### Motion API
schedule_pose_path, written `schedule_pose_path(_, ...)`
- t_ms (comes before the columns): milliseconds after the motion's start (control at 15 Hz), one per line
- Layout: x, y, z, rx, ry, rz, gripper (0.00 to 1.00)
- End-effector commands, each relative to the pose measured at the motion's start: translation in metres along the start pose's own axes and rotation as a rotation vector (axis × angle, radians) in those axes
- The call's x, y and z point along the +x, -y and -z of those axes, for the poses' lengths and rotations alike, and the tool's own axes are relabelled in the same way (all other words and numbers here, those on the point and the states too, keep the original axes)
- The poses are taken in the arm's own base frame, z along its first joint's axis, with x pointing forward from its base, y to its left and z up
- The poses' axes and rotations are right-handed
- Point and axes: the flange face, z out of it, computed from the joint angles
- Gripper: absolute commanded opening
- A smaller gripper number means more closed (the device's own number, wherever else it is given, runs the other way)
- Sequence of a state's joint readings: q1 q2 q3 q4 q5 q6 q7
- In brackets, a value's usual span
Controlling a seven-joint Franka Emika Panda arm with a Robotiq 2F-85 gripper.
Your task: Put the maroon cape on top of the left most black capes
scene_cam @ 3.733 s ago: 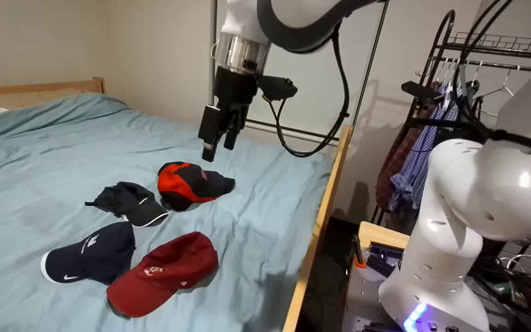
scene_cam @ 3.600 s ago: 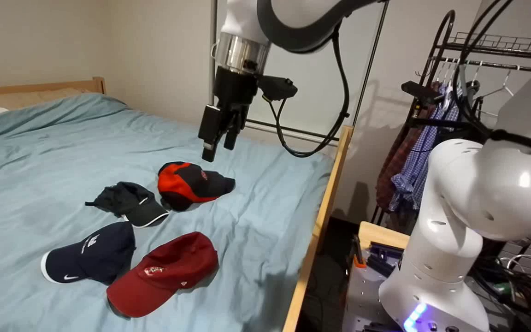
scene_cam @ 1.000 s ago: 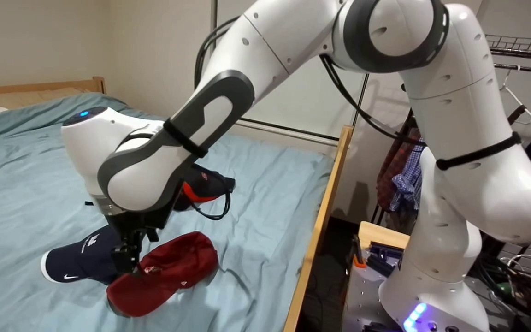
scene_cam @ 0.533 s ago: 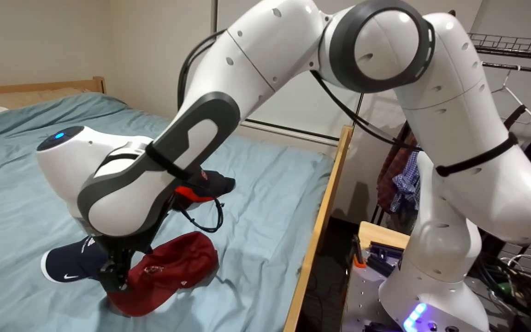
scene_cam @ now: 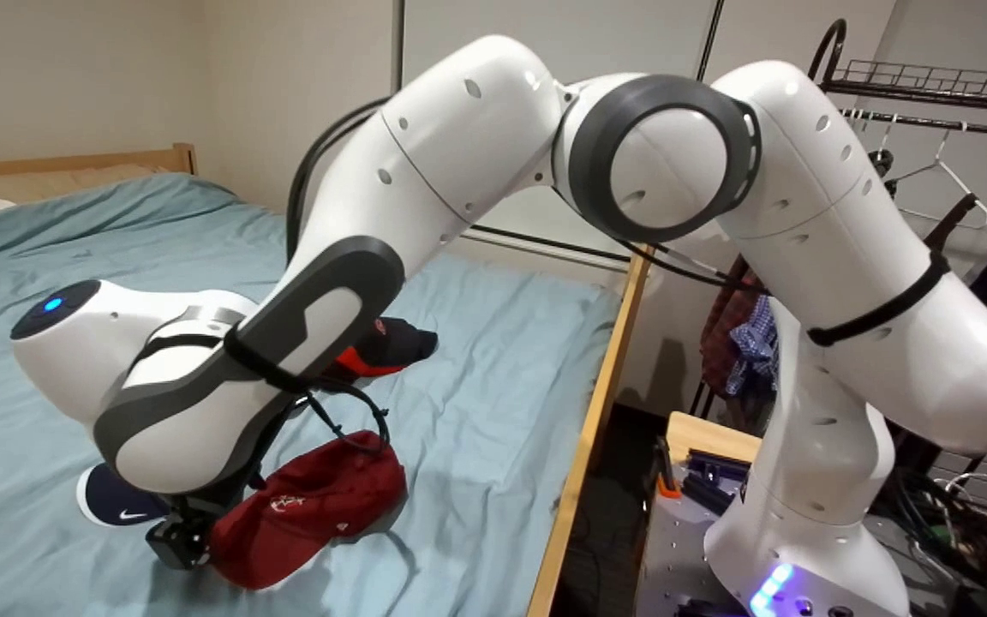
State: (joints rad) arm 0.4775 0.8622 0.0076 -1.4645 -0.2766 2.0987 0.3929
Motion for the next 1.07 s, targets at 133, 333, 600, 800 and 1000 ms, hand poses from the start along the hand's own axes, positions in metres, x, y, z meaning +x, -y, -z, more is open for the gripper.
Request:
schedule_pose_path(133, 0.028, 0.02, -0.012, -0.041, 0.003, -0.013, 1.0)
schedule_pose_path(333, 0.03, 0.019, -0.026, -0.081, 0.052, -0.069, 1.0)
schedule_pose_path(600, 0.032, 0.017, -0.035, -0.098, 0.08, -0.109, 0.75)
schedule_pose_path(800, 0.035, 0.017, -0.032, -0.107, 0.083, -0.109, 0.6)
schedule_pose_path(1000, 0.037, 0.019, -0.028, -0.085, 0.102, -0.088, 0.43)
